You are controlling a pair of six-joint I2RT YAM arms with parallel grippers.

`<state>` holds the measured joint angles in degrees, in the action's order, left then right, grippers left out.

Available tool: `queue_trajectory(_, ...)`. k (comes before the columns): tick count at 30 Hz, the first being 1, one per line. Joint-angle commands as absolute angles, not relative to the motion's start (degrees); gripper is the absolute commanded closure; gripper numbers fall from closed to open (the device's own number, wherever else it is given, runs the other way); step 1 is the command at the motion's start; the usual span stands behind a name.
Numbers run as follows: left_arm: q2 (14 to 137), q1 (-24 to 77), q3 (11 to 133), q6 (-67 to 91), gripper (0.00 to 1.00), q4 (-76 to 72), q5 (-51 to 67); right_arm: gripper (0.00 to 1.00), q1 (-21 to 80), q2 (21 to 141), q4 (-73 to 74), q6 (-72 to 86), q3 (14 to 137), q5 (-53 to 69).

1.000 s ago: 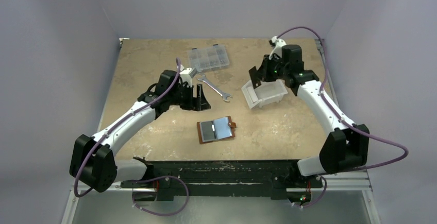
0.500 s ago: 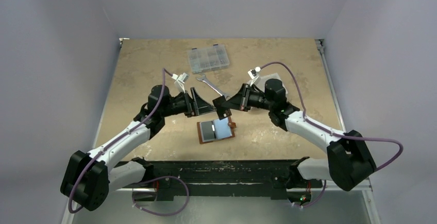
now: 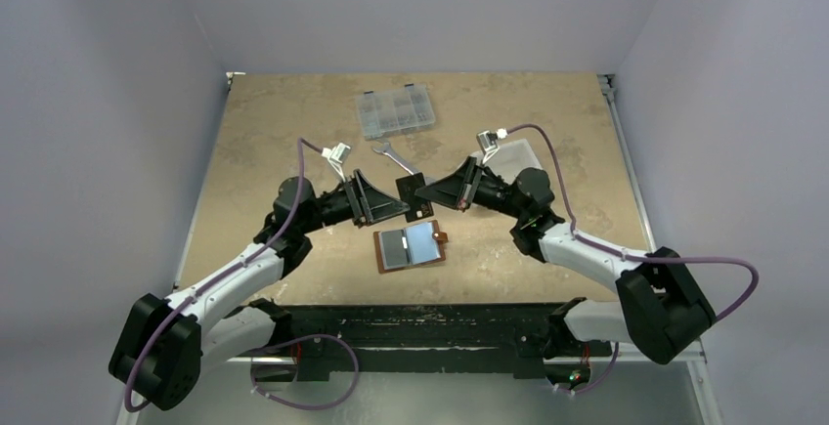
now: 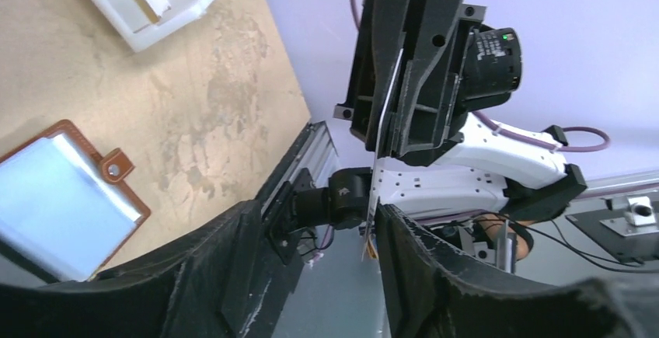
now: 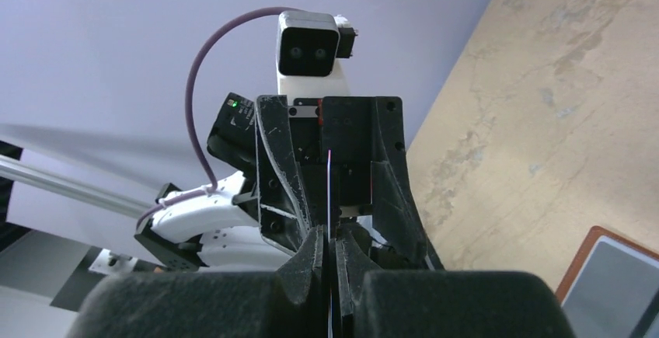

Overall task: Put the credit cards into the card holder
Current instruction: Pick up the credit card from the storage box.

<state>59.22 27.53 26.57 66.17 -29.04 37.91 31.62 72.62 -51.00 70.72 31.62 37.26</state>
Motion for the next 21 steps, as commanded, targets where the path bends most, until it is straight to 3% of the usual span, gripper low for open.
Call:
queue_trajectory(1, 59.1, 28.3, 26.0, 70.0, 0.44, -38.7, 37.8, 1.00, 32.3, 73.5, -59.3, 74.1, 30.7, 37.8)
queue_trajectory(7, 60.4, 28.8, 27.3, 68.0, 0.66, -36.6, 37.5, 1.00, 33.2, 75.0, -61.1, 74.3, 29.8, 37.2)
queue_trajectory(11, 61.6, 28.8, 29.3, 63.5, 1.00, -29.2, 36.7, 1.00, 33.2, 76.2, -60.1, 73.6, 29.5, 37.8)
queue_trajectory(13, 62.2, 28.8, 32.0, 58.2, 1.00, -18.7, 34.7, 0.96, 33.2, 76.1, -55.4, 69.6, 29.4, 38.7)
queue_trajectory(17, 65.6, 28.1, 41.2, 39.0, 1.00, 12.3, 24.1, 0.66, 33.2, 73.0, -26.6, 48.8, 34.7, 31.0)
queue_trajectory(21, 68.0, 25.7, 42.7, 31.6, 1.00, 22.5, 21.6, 0.55, 33.8, 77.0, -9.3, 34.4, 40.1, 29.6)
